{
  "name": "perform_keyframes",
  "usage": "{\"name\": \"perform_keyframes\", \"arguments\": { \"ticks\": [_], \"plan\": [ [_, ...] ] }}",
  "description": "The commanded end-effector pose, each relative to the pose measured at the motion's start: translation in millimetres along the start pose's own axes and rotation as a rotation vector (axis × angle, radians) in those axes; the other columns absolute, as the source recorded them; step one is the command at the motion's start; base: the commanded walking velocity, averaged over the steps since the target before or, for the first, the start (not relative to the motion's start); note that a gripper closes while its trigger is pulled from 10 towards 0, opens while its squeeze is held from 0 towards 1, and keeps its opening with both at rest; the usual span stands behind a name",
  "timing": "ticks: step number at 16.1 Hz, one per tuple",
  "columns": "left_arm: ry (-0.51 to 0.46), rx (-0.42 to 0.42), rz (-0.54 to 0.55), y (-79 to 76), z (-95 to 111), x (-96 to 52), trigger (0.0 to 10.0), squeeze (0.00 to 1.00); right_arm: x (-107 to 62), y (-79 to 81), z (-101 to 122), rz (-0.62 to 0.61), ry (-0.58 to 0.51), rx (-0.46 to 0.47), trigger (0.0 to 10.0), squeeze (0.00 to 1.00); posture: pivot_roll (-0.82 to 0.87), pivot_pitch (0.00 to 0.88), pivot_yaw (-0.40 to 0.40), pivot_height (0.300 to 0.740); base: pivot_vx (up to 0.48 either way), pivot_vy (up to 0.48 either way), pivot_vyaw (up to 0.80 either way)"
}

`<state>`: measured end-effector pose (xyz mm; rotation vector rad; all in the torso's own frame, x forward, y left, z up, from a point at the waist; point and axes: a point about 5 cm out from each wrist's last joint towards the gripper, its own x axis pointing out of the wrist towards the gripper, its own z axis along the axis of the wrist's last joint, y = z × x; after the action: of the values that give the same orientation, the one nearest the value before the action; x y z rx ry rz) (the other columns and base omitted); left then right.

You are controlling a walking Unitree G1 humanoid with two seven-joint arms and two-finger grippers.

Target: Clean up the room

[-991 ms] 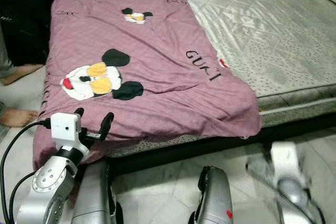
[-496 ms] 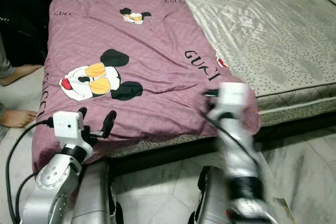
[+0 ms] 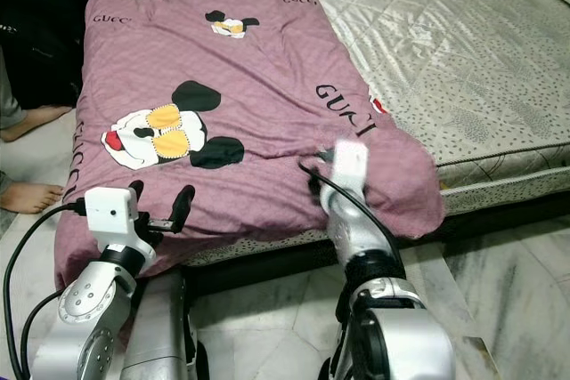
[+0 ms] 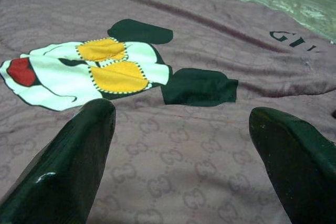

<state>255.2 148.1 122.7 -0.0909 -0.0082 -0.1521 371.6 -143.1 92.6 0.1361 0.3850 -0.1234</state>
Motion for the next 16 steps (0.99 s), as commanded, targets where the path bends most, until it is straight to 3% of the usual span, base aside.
{"name": "perform_keyframes", "arguments": {
  "ticks": [1,4,5,11,14,16],
  "plan": [
    [0.021,0.006,0.015,2.9,-2.3,-5.1,10.0,0.00,0.9,-36.0,-12.9,-0.149,0.065,0.042,10.0,1.00,0.16,0.192,-0.028,0.510,0.000,0.000,0.00],
    [0.030,0.008,0.015,3.6,-4.0,-5.1,10.0,0.00,-1.7,-69.7,-18.1,-0.264,0.063,0.052,10.0,1.00,0.14,0.189,-0.020,0.510,0.000,0.000,0.00],
    [0.031,0.008,0.011,2.6,-3.9,-3.8,10.0,0.00,-4.7,-87.8,-20.5,-0.322,0.053,0.047,10.0,1.00,0.14,0.187,-0.018,0.510,0.000,0.000,0.00],
    [0.028,0.010,0.007,2.7,-4.1,-0.4,10.0,0.00,-20.3,-137.6,-34.1,-0.453,0.028,-0.015,10.0,1.00,0.12,0.173,-0.012,0.510,0.000,0.000,0.00],
    [0.022,0.006,0.007,2.4,-3.2,-0.6,10.0,0.00,-23.9,-133.2,-21.8,-0.366,-0.116,0.002,10.0,1.00,0.11,0.166,-0.011,0.510,0.000,0.000,0.00],
    [-0.003,0.035,-0.025,-0.2,-1.0,-0.1,10.0,0.00,-32.8,-107.6,-7.1,-0.167,-0.270,-0.009,10.0,1.00,0.09,0.144,-0.004,0.510,0.000,0.000,0.00]
  ]
}}
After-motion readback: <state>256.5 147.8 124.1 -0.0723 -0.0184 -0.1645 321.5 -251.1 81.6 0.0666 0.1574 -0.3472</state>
